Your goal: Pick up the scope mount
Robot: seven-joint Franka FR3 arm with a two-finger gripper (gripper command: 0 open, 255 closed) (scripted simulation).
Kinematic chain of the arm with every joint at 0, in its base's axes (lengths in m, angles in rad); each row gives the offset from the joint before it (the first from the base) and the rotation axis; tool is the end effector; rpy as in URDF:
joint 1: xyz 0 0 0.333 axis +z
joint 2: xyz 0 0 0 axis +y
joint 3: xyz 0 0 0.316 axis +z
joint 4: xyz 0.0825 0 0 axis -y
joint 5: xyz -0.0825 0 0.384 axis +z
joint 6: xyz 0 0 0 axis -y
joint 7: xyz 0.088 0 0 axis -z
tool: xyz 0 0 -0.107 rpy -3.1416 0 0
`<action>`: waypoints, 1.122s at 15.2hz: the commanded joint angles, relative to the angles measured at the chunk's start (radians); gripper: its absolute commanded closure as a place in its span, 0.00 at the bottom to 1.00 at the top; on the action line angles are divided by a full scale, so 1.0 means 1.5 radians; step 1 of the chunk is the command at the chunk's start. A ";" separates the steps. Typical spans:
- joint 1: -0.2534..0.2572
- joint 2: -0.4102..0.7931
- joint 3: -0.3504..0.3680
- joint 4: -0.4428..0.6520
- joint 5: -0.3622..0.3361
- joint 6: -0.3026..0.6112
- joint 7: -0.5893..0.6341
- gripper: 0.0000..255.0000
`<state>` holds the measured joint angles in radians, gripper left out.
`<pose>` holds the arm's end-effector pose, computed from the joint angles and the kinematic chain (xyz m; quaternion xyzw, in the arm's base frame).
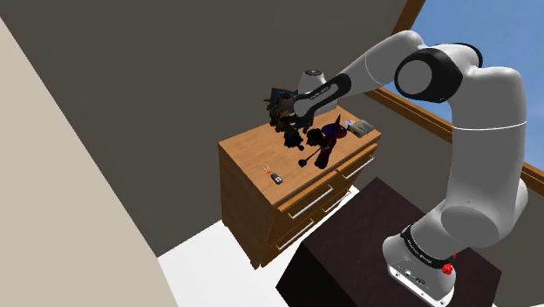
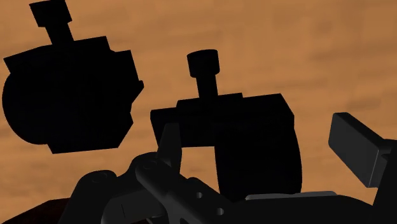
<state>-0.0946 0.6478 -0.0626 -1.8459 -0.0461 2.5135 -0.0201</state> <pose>0.6367 -0.0984 0.1743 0.9985 -0.0435 0.0073 0.0333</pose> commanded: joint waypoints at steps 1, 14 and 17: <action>-0.001 0.016 0.000 0.005 0.000 0.011 0.000 0.00; -0.002 0.034 0.001 0.010 0.001 0.024 0.000 1.00; -0.001 0.020 0.000 0.006 0.000 0.014 0.000 1.00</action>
<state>-0.0962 0.6851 -0.0620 -1.8393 -0.0456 2.5443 -0.0194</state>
